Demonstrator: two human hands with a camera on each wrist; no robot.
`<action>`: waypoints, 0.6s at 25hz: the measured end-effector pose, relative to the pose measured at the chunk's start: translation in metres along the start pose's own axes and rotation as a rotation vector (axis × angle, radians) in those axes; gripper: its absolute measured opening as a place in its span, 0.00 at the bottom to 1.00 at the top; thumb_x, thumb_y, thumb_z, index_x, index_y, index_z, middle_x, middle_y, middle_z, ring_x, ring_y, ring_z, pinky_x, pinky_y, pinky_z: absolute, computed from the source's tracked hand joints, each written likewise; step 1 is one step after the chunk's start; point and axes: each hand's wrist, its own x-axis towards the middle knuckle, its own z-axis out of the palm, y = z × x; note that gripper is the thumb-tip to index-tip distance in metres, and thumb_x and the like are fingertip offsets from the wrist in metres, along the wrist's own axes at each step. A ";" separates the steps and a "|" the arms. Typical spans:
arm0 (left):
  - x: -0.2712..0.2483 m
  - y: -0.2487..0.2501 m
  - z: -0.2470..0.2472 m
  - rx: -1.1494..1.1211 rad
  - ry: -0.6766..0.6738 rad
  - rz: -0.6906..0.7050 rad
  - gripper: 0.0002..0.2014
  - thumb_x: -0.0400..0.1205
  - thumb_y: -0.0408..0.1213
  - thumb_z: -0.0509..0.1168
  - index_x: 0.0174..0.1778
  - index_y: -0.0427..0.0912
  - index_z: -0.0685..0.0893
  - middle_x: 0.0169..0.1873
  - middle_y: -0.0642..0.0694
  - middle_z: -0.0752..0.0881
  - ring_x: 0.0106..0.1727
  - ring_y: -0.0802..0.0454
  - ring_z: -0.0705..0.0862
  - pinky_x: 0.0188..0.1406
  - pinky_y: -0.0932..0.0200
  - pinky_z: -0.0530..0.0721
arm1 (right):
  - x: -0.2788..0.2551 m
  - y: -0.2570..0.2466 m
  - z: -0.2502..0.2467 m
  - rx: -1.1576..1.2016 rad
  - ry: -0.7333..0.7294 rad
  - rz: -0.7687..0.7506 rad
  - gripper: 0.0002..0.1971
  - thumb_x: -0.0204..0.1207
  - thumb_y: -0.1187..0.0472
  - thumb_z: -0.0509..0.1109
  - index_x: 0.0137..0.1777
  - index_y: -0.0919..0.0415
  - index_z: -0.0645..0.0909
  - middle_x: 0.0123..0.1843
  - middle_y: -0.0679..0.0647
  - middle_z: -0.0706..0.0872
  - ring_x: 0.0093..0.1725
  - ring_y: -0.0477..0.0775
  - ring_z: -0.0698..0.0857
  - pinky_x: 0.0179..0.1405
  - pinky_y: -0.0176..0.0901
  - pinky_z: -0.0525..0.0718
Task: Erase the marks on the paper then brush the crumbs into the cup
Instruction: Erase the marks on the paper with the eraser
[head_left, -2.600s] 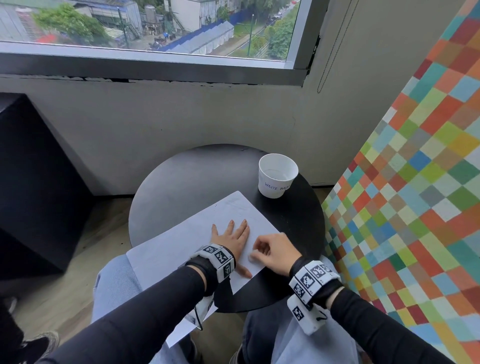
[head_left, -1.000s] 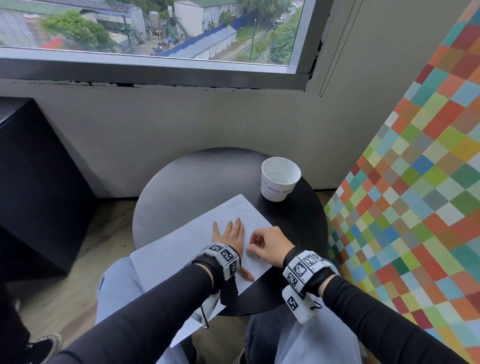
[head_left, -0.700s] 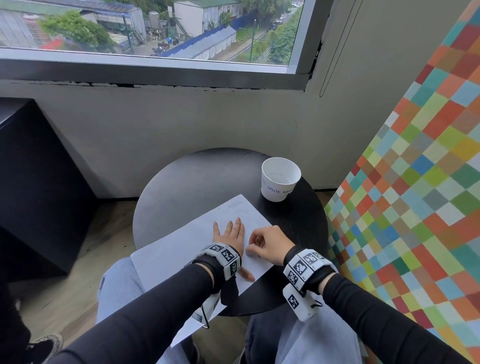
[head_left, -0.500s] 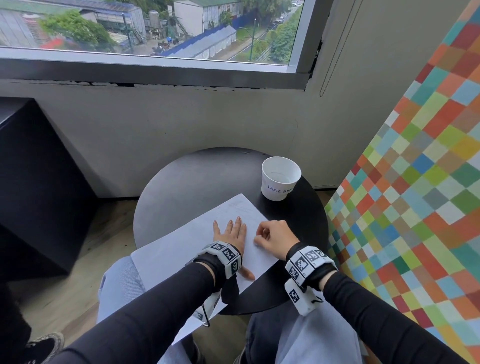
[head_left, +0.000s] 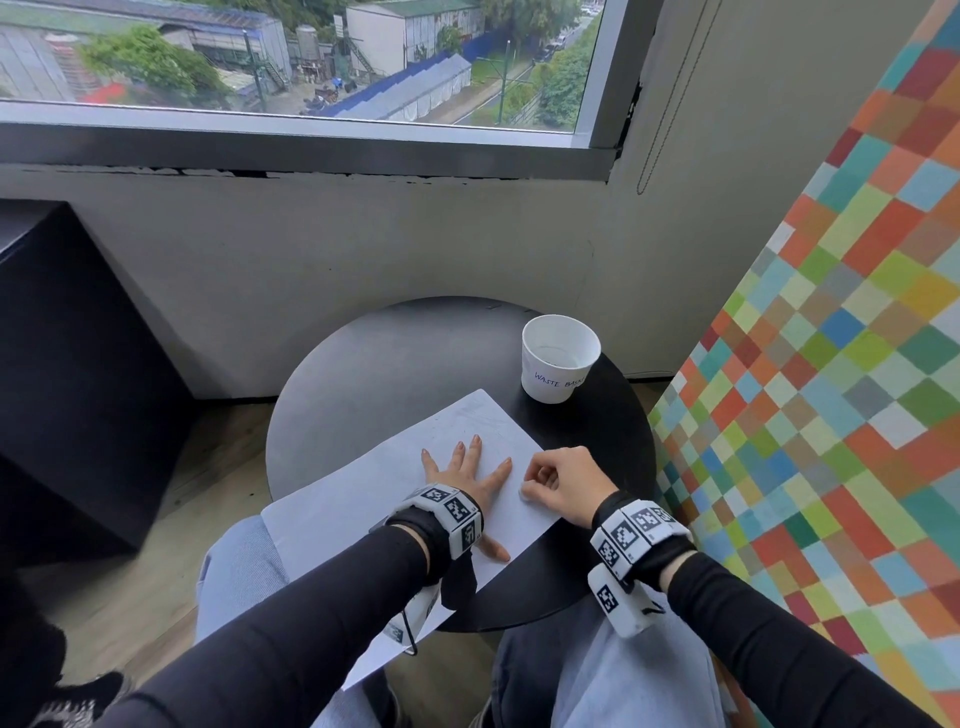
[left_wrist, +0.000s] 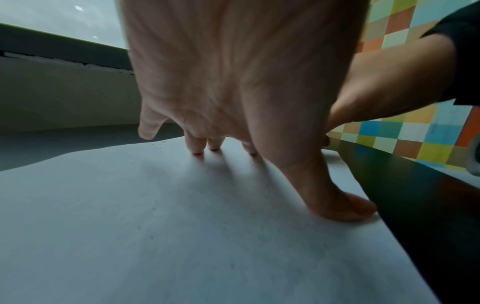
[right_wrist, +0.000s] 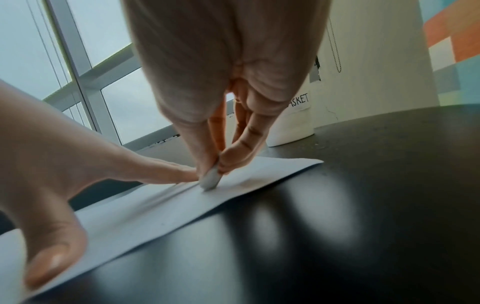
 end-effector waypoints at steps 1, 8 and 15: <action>0.000 0.000 -0.001 -0.002 -0.004 -0.001 0.65 0.68 0.70 0.73 0.85 0.59 0.31 0.83 0.37 0.27 0.86 0.36 0.33 0.74 0.17 0.42 | -0.001 -0.001 0.000 0.007 -0.058 -0.014 0.05 0.67 0.58 0.79 0.39 0.57 0.88 0.34 0.51 0.85 0.31 0.42 0.79 0.38 0.32 0.81; 0.000 0.002 -0.004 0.013 -0.017 -0.012 0.65 0.68 0.70 0.74 0.84 0.61 0.30 0.83 0.37 0.27 0.86 0.35 0.34 0.73 0.15 0.42 | 0.001 0.001 -0.003 -0.002 -0.076 -0.008 0.06 0.67 0.57 0.80 0.40 0.58 0.88 0.35 0.53 0.86 0.32 0.44 0.80 0.39 0.36 0.84; 0.002 0.002 -0.003 0.007 -0.021 -0.023 0.65 0.67 0.69 0.74 0.84 0.61 0.30 0.83 0.37 0.26 0.86 0.35 0.34 0.72 0.14 0.43 | -0.004 -0.002 0.006 0.028 -0.056 -0.030 0.05 0.67 0.57 0.80 0.40 0.57 0.89 0.36 0.51 0.86 0.33 0.42 0.81 0.38 0.29 0.81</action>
